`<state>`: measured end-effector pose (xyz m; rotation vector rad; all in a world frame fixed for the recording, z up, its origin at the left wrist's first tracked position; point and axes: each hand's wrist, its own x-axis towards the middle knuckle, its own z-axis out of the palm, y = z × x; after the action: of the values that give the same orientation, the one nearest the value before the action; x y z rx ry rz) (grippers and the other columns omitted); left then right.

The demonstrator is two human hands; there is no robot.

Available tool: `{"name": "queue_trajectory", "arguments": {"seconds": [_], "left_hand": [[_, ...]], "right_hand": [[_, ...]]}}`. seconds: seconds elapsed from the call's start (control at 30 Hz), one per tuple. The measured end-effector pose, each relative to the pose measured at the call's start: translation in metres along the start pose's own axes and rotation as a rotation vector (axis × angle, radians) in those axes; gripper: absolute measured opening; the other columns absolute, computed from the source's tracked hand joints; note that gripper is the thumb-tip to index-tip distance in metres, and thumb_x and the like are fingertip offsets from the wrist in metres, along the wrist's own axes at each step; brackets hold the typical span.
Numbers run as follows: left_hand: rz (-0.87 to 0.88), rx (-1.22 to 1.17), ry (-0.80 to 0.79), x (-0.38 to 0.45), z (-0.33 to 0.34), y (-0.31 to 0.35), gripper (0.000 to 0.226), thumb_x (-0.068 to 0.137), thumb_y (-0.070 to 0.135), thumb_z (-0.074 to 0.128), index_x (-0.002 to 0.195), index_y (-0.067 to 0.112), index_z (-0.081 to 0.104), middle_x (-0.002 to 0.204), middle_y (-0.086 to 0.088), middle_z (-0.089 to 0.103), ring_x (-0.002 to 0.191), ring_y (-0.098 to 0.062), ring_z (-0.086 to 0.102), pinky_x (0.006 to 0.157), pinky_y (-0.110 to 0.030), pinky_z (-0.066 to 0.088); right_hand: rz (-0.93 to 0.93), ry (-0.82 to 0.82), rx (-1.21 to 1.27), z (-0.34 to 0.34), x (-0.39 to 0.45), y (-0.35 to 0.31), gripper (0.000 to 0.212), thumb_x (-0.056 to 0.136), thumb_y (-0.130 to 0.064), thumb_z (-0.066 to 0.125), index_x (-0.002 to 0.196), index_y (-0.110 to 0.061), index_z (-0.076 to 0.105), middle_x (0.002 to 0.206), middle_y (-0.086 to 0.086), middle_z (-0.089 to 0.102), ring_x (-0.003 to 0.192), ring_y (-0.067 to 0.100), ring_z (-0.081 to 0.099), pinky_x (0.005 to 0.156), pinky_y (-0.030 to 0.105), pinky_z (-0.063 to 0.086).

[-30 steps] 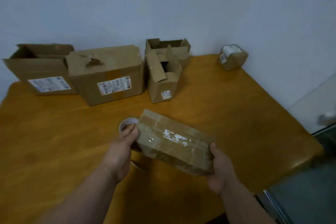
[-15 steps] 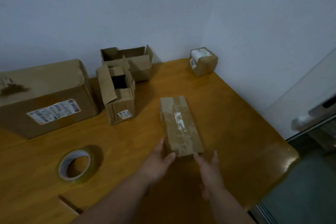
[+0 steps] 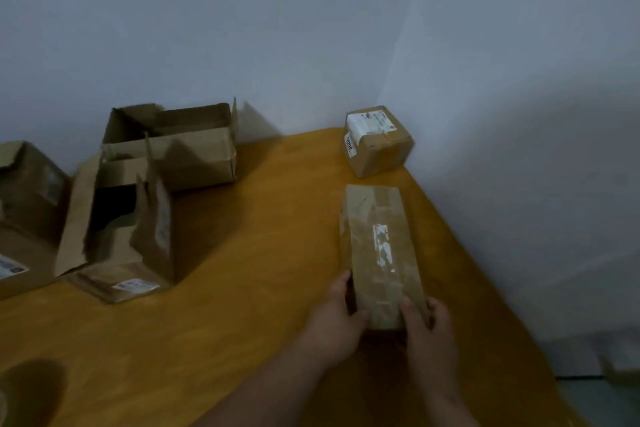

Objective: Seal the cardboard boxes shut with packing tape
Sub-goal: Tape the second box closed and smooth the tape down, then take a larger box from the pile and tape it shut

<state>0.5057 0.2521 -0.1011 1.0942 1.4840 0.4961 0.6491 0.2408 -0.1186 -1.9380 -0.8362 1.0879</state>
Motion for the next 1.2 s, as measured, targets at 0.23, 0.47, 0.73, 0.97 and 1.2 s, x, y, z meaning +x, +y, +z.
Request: {"name": "queue_trajectory", "arguments": {"seconds": [0.23, 0.47, 0.73, 0.97, 1.2], "left_hand": [[0.006, 0.044, -0.085, 0.09, 0.035, 0.071, 0.086, 0.096, 0.033, 0.06, 0.157, 0.031, 0.0, 0.164, 0.003, 0.01, 0.149, -0.019, 0.018, 0.114, -0.027, 0.024], [-0.017, 0.01, -0.148, 0.115, 0.026, 0.065, 0.071, 0.099, 0.027, 0.056, 0.156, 0.033, 0.013, 0.16, 0.003, 0.026, 0.14, -0.013, 0.035, 0.1, -0.013, 0.029], [-0.065, -0.208, 0.092, 0.063, -0.049, 0.018, 0.056, 0.101, 0.024, 0.052, 0.152, 0.026, 0.029, 0.142, 0.008, 0.047, 0.098, -0.004, 0.053, 0.07, -0.009, 0.043], [-0.099, -0.231, 0.257, -0.049, -0.146, -0.066, 0.044, 0.097, 0.032, 0.058, 0.14, 0.025, 0.05, 0.124, 0.009, 0.06, 0.112, -0.009, 0.058, 0.1, -0.026, 0.046], [-0.115, -0.317, 0.398, -0.197, -0.247, -0.169, 0.014, 0.098, 0.029, 0.058, 0.111, 0.031, 0.064, 0.107, 0.011, 0.068, 0.095, -0.004, 0.062, 0.083, -0.024, 0.048]], "right_hand": [[-0.103, 0.186, -0.095, -0.028, 0.118, -0.046, 0.072, 0.094, -0.03, 0.063, 0.154, -0.016, 0.025, 0.157, 0.015, 0.03, 0.144, 0.032, 0.029, 0.116, 0.041, 0.026], [0.082, 0.157, 0.292, 0.008, 0.139, -0.049, 0.079, 0.093, -0.015, 0.064, 0.152, -0.03, 0.014, 0.143, 0.005, 0.04, 0.127, 0.027, 0.047, 0.097, 0.041, 0.045], [0.166, -0.081, 0.166, 0.075, 0.074, -0.03, 0.026, 0.095, -0.01, 0.053, 0.121, -0.009, 0.052, 0.095, 0.017, 0.065, 0.076, 0.025, 0.06, 0.07, 0.038, 0.047], [-0.127, -0.459, -0.144, 0.166, -0.056, -0.041, 0.011, 0.095, -0.02, 0.059, 0.104, -0.026, 0.059, 0.105, -0.002, 0.063, 0.1, 0.02, 0.06, 0.091, 0.038, 0.048], [-0.489, -0.61, -0.23, 0.256, -0.226, -0.059, 0.008, 0.097, -0.02, 0.057, 0.099, -0.028, 0.058, 0.09, -0.018, 0.059, 0.083, -0.005, 0.055, 0.062, 0.003, 0.039]]}}
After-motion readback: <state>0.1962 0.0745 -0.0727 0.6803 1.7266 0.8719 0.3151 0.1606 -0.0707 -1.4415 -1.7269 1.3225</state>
